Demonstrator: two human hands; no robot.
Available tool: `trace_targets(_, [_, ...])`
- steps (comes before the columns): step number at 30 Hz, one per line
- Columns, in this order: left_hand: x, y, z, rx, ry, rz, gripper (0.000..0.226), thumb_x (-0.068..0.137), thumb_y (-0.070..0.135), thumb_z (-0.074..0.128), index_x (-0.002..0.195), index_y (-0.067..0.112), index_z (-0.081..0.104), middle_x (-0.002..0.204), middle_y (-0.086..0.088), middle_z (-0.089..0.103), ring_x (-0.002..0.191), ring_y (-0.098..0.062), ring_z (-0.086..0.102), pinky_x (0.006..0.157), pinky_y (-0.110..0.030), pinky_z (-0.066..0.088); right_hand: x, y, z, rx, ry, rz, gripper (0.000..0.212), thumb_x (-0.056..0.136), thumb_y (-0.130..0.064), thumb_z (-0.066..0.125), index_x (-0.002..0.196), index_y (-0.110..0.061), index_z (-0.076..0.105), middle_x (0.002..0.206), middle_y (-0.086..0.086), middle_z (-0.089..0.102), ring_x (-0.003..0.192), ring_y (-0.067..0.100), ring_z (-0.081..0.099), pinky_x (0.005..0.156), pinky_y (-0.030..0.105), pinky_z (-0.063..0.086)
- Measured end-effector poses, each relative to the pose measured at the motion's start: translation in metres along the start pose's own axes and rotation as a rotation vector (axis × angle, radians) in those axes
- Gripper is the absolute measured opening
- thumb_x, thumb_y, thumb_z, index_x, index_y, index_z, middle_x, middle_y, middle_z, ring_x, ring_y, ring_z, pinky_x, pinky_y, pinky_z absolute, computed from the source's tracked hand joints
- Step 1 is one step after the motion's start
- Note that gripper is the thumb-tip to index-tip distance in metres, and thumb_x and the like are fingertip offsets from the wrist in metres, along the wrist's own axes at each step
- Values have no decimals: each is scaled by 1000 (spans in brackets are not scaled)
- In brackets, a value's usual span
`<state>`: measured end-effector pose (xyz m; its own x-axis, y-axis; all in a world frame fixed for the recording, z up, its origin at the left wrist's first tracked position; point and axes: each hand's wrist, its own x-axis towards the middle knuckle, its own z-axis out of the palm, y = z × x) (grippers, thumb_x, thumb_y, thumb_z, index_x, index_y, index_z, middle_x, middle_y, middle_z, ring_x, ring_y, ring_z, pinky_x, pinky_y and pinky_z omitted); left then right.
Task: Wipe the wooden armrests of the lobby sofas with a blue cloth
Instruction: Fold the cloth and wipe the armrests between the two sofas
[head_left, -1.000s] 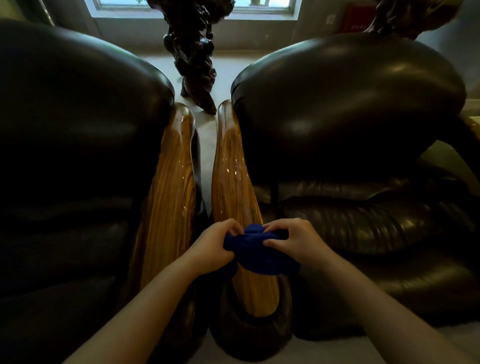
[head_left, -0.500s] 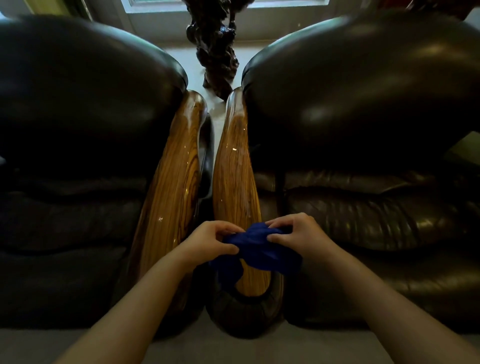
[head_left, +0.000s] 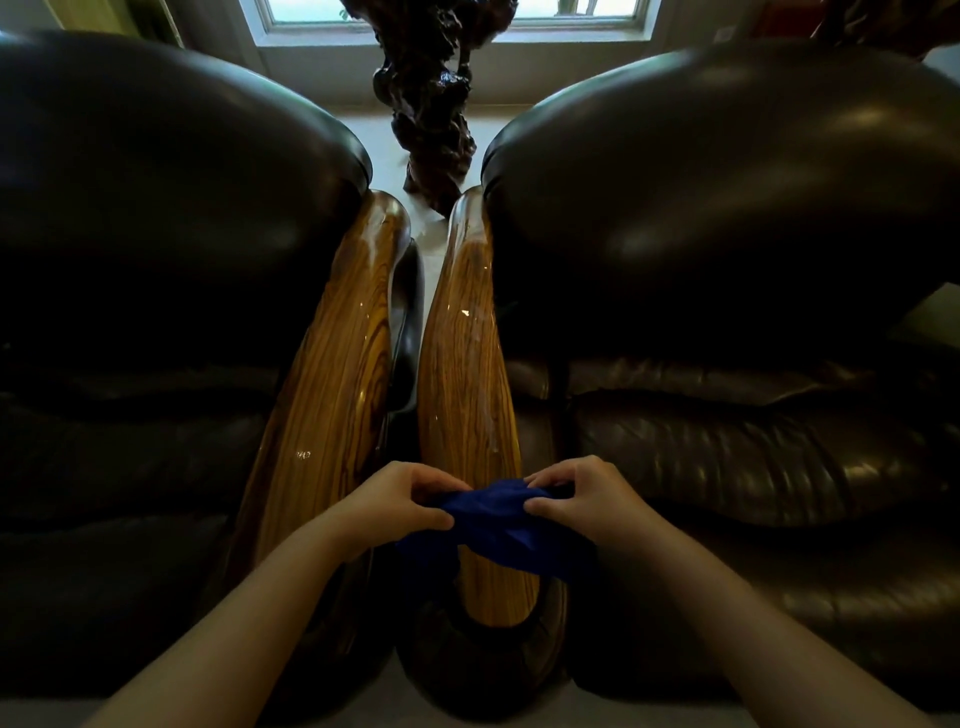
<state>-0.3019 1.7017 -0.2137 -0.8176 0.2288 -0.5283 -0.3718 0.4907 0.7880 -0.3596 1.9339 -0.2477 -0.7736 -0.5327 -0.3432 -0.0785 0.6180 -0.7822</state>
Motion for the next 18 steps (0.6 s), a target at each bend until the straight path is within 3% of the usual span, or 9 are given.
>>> trace_targets(4, [35, -16, -7, 78, -23, -22, 38, 80, 6, 62, 98, 39, 59, 105, 14, 60, 97, -1, 58, 71, -17, 49, 31, 15, 3, -53, -36, 21, 16, 79, -29, 67, 80, -42, 59, 88, -19, 60, 82, -4, 60, 62, 14, 49])
trace_targets(7, [68, -31, -13, 127, 65, -23, 39, 79, 5, 63, 103, 35, 58, 106, 14, 58, 102, -3, 56, 73, -18, 47, 59, 24, 9, -69, 53, 9, 16, 80, -27, 67, 83, -41, 58, 91, -20, 55, 87, 0, 56, 67, 15, 45])
trace_targets(10, [92, -48, -8, 158, 335, -19, 52, 79, 3, 62, 123, 26, 49, 120, 8, 54, 117, -11, 50, 87, -22, 44, 76, 37, 27, -138, 198, -9, 25, 80, -27, 66, 104, -31, 60, 111, -14, 53, 105, 5, 49, 82, 20, 40])
trace_targets(13, [102, -66, 14, 234, 677, 112, 56, 83, 10, 59, 134, 22, 39, 139, 0, 42, 130, -14, 38, 104, -27, 31, 72, 50, 57, -194, 378, 2, 43, 79, -30, 66, 120, -28, 53, 134, -9, 44, 122, 8, 40, 94, 28, 38])
trace_targets(15, [104, -76, 32, 270, 783, 177, 51, 90, 21, 49, 139, 23, 32, 150, 2, 28, 139, -12, 21, 113, -36, 20, 64, 55, 74, -236, 493, -13, 45, 78, -36, 64, 121, -27, 53, 132, -8, 47, 122, 9, 41, 99, 34, 32])
trace_targets(18, [113, -83, 47, 341, 899, 234, 49, 95, 34, 27, 142, 28, 19, 153, 11, 8, 141, -4, 0, 116, -42, 2, 59, 57, 88, -242, 679, -10, 38, 81, -49, 48, 112, -27, 56, 118, -7, 54, 113, 11, 48, 96, 32, 23])
